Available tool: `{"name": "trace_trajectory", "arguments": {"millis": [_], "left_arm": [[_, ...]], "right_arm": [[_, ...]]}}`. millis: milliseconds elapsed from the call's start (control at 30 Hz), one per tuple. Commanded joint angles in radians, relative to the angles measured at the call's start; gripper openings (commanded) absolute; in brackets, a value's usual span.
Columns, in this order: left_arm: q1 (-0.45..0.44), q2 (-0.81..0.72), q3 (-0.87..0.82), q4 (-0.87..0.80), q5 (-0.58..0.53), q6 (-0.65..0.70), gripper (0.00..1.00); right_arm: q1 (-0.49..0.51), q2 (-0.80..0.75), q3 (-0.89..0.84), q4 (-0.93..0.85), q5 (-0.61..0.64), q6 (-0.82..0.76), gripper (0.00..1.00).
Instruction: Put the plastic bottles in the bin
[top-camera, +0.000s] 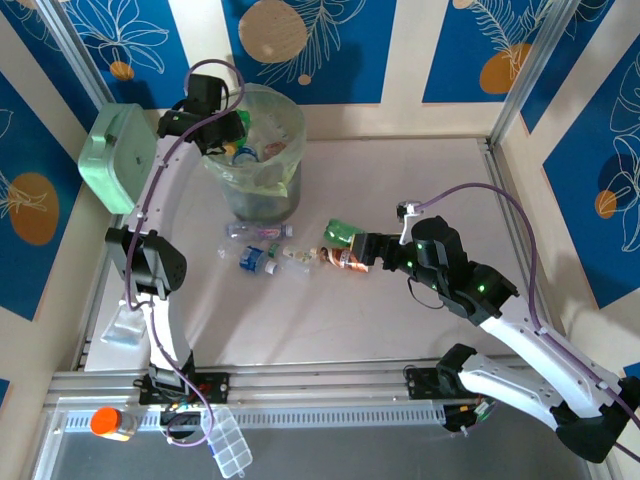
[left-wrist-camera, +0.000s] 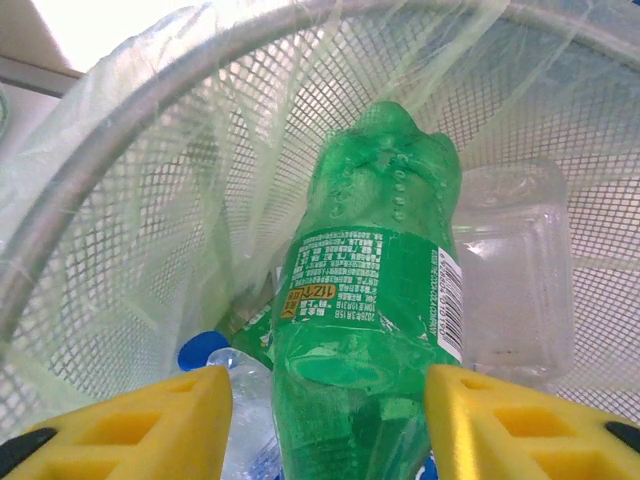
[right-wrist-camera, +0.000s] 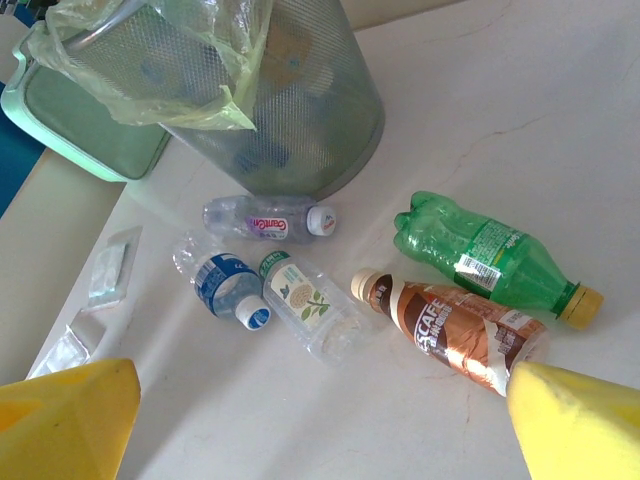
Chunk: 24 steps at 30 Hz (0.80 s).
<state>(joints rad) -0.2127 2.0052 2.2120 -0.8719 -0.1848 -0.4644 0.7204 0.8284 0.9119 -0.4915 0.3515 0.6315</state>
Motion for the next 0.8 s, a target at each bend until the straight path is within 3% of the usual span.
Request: {"name": "trace_trajectory", "arguments": {"millis": [0, 233, 467, 633, 767], "left_arm": [[0.013, -0.023, 0.028, -0.07, -0.097, 0.066, 0.54], [0.013, 0.019, 0.029, -0.084, -0.072, 0.078, 0.54], [0.008, -0.015, 0.03, -0.009, 0.051, 0.059, 0.51], [-0.026, -0.081, 0.032, 0.055, 0.044, 0.126, 0.56], [-0.034, -0.171, -0.019, 0.079, 0.036, 0.083, 0.61]], "right_arm": [[0.001, 0.003, 0.024, -0.008, 0.004, -0.017, 0.95], [-0.002, 0.033, 0.046, -0.016, -0.009, -0.025, 0.95], [-0.003, 0.037, 0.066, -0.021, -0.015, -0.039, 0.95], [-0.003, 0.054, 0.108, -0.034, -0.043, -0.062, 0.95], [-0.003, 0.072, 0.141, -0.058, -0.065, -0.087, 0.94]]}}
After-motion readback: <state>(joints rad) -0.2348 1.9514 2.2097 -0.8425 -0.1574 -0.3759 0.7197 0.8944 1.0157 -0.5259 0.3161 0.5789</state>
